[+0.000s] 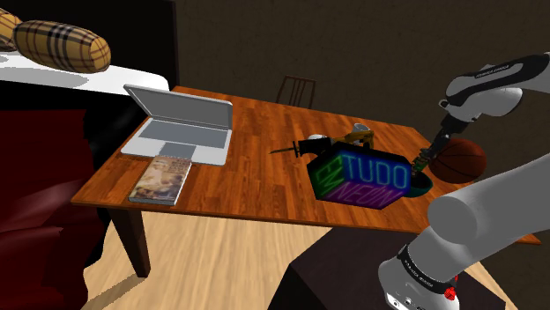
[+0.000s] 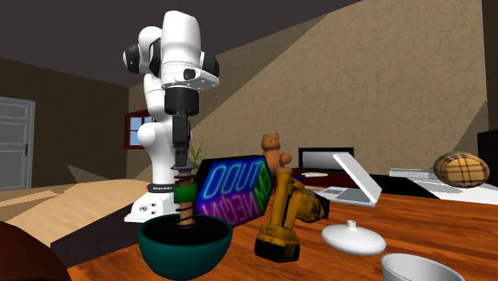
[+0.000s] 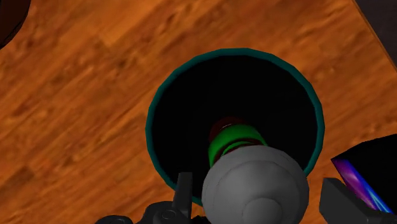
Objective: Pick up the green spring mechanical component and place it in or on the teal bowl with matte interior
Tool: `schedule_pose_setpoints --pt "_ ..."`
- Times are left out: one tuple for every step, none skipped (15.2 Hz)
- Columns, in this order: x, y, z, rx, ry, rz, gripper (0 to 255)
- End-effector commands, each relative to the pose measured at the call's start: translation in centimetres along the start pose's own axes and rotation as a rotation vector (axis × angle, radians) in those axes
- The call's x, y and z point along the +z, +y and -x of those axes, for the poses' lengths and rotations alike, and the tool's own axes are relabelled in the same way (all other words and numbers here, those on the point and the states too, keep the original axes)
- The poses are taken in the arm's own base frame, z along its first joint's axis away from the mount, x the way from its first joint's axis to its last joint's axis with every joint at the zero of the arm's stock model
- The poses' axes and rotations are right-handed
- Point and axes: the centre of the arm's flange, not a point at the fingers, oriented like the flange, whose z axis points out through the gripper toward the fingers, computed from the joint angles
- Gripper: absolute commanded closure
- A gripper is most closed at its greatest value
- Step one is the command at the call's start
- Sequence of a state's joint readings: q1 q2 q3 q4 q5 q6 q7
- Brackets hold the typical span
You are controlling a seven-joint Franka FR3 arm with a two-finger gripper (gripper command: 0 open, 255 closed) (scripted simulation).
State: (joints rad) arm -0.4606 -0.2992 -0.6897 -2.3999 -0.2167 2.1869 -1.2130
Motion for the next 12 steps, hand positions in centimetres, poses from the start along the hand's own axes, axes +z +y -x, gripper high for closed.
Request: schedule_pose_setpoints --pt "0.0 0.0 0.0 0.0 0.0 0.0 0" --pt "0.0 0.0 0.0 0.0 0.0 0.0 0" --pt "0.0 0.0 0.0 0.0 0.0 0.0 0" --pt "0.0 0.0 0.0 0.0 0.0 0.0 0" --pt "0.0 0.0 0.0 0.0 0.0 0.0 0" --pt "-1.3 0.0 0.0 0.0 0.0 0.0 0" --pt "-2.6 0.0 0.0 0.0 0.0 0.0 0" --pt "-4.0 0.0 0.0 0.0 0.0 0.0 0" --pt "-5.0 0.0 0.0 0.0 0.0 0.0 0" --pt "-5.0 0.0 0.0 0.0 0.0 0.0 0" --pt "-5.0 0.0 0.0 0.0 0.0 0.0 0" --pt "-5.0 0.0 0.0 0.0 0.0 0.0 0"
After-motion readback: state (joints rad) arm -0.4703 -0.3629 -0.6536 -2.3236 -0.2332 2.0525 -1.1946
